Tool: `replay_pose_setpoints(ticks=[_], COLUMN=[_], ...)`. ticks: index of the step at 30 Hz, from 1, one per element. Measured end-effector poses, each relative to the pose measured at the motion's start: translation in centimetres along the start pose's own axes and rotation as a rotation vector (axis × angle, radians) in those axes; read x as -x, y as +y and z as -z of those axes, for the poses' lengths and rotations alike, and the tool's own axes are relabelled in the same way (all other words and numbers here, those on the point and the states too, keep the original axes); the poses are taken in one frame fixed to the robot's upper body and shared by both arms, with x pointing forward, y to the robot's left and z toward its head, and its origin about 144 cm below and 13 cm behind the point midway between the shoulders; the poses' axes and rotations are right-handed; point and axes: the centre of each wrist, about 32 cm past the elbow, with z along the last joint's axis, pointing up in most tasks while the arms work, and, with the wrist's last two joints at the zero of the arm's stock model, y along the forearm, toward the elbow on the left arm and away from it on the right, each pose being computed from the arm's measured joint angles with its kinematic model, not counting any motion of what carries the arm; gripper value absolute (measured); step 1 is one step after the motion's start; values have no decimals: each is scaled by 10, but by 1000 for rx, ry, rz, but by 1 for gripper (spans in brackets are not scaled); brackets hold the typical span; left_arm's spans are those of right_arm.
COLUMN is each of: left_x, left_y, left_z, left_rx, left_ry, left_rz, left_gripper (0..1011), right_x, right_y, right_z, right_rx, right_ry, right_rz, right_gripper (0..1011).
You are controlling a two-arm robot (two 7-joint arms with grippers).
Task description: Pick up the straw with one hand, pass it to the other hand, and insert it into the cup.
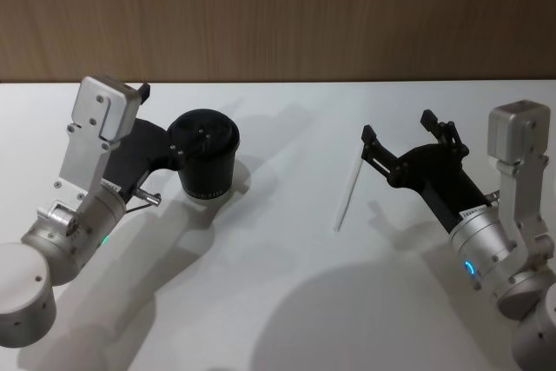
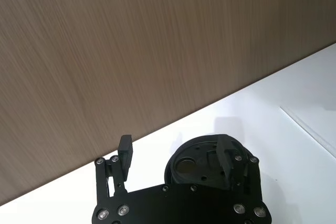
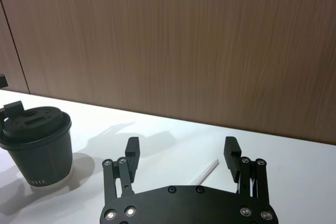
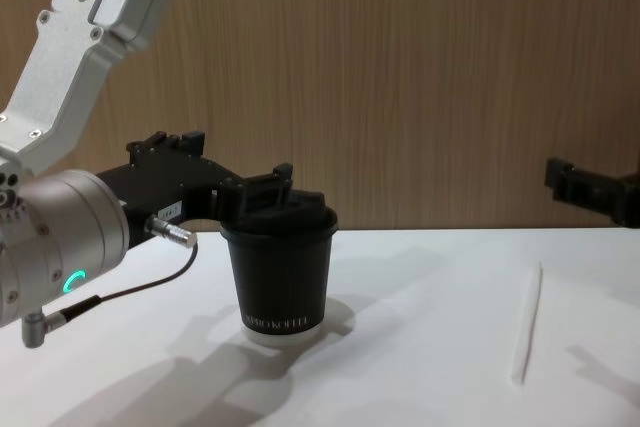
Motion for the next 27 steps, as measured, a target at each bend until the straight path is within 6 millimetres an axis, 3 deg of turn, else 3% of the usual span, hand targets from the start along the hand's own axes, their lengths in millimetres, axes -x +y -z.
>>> replay_pose_setpoints(ticks=[27], left_x=[0], left_y=[0], left_z=[0], left_rx=[0], left_ry=[0], left_rz=[0], left_gripper=[1003], right_x=[0], right_y=[0], right_z=[0], right_rx=[0], right_ry=[0], right_rz=[0], right_gripper=[1001])
